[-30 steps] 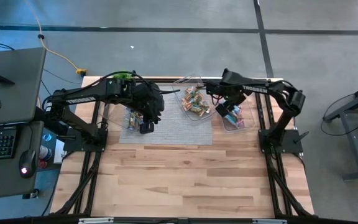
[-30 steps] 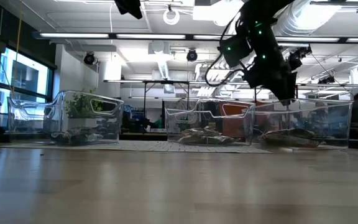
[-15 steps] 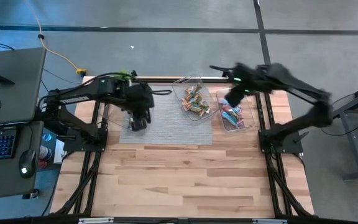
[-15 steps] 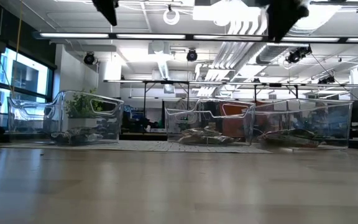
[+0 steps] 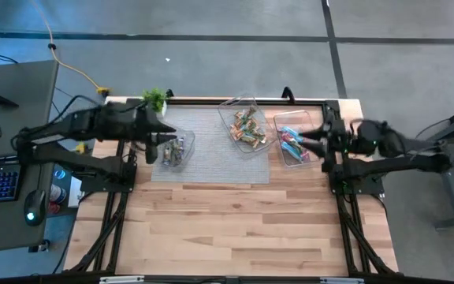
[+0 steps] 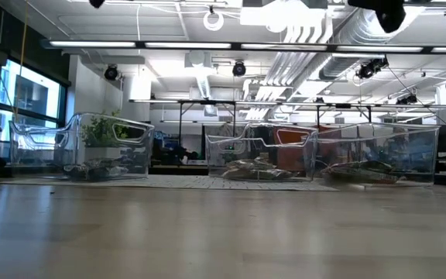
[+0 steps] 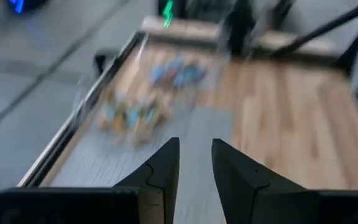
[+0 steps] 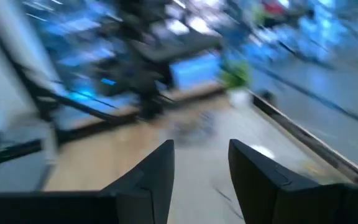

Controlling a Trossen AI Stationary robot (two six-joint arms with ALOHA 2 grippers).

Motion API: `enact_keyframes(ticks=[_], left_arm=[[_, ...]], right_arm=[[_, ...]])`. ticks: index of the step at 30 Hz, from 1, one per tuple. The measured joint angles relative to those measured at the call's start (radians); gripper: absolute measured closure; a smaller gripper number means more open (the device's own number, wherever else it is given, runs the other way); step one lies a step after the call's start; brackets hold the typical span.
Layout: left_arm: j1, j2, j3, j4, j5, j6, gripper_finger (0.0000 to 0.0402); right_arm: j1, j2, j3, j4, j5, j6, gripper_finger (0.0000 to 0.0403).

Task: Pick and place Granola Bars by type
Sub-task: Return to Home Position

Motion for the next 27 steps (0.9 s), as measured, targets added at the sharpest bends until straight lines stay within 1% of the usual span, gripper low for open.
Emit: enact_keyframes(ticks=[1, 4, 7, 9, 12, 17, 22, 25, 27], left_arm=[[0.000, -0.043, -0.069, 0.085, 0.023, 0.014, 0.0312], [0.000, -0.152, -0.253, 0.252, 0.070, 0.043, 0.0312], [0.000, -0.247, -0.397, 0.355, 0.073, 0.042, 0.0312], [0.000, -0.306, -0.474, 0.390, 0.064, 0.042, 0.0312], [0.000, -0.392, -0.554, 0.434, 0.057, 0.041, 0.0312], [0.000, -0.510, -0.646, 0.465, 0.086, 0.061, 0.0312], [0.000, -0.597, -0.730, 0.497, 0.087, 0.065, 0.0312], [0.000, -0.637, -0.783, 0.520, 0.090, 0.065, 0.0312], [0.000, -0.657, -0.824, 0.549, 0.091, 0.065, 0.0312]], right_arm=[[0.009, -0.035, -0.066, 0.072, -0.035, -0.029, 0.0269], [0.027, -0.124, -0.236, 0.242, -0.140, -0.097, 0.0269], [0.034, -0.212, -0.367, 0.357, -0.231, -0.104, 0.0269], [0.034, -0.274, -0.426, 0.407, -0.267, -0.089, 0.0269], [0.033, -0.363, -0.496, 0.441, -0.285, -0.087, 0.0269], [0.033, -0.492, -0.566, 0.446, -0.294, -0.089, 0.0269], [0.034, -0.484, -0.595, 0.456, -0.307, -0.126, 0.0269], [0.034, -0.483, -0.618, 0.452, -0.319, -0.122, 0.0269], [0.034, -0.484, -0.630, 0.481, -0.326, -0.116, 0.0269]])
